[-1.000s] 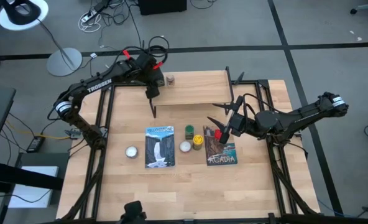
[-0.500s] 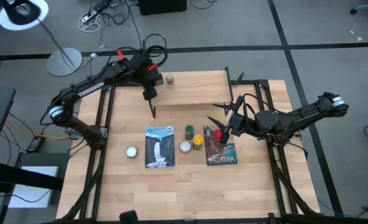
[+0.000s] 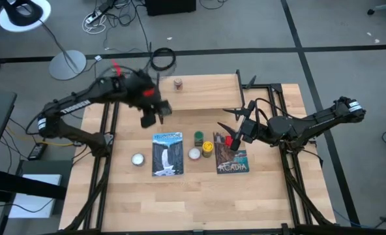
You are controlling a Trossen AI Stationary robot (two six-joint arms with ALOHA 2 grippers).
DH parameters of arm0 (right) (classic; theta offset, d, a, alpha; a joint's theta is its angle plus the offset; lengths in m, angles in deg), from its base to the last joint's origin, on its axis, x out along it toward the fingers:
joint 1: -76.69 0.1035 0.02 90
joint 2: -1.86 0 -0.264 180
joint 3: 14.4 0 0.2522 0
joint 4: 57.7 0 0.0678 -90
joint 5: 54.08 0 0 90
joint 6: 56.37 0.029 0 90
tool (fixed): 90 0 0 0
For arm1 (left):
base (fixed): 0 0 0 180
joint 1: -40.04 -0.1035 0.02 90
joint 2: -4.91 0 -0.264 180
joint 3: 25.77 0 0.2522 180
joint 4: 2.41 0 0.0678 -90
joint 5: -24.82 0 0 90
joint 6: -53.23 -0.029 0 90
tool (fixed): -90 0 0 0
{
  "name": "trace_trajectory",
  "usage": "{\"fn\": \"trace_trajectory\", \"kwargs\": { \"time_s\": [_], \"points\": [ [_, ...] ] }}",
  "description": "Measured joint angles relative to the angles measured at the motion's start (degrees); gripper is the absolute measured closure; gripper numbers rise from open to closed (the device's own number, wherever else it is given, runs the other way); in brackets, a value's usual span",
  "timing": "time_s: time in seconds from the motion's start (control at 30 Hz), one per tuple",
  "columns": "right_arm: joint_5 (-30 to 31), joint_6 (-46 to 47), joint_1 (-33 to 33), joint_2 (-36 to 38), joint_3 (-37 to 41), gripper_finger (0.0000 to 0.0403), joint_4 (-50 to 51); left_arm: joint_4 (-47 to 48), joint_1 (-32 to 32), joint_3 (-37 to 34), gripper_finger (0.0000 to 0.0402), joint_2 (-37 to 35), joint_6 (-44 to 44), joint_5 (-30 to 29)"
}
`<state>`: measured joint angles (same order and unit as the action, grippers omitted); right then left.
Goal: Shelf spices
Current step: Remove the black spice from the shelf
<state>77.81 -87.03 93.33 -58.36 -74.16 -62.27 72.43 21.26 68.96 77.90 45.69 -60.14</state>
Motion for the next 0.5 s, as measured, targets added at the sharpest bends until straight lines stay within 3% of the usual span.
{"fn": "trace_trajectory", "kwargs": {
  "time_s": [0.2, 0.5],
  "points": [
    [0.0, 0.0, 0.0, 0.0, 0.0, 0.0169, 0.0, -6.3, 9.4, -10.7, 0.0288, 0.1, 4.6, -2.6],
    [0.0, 0.0, 0.0, 0.0, 0.0, 0.0179, 0.1, -28.5, 17.5, -29.0, 0.0288, 0.1, 11.2, -4.3]
  ]
}}
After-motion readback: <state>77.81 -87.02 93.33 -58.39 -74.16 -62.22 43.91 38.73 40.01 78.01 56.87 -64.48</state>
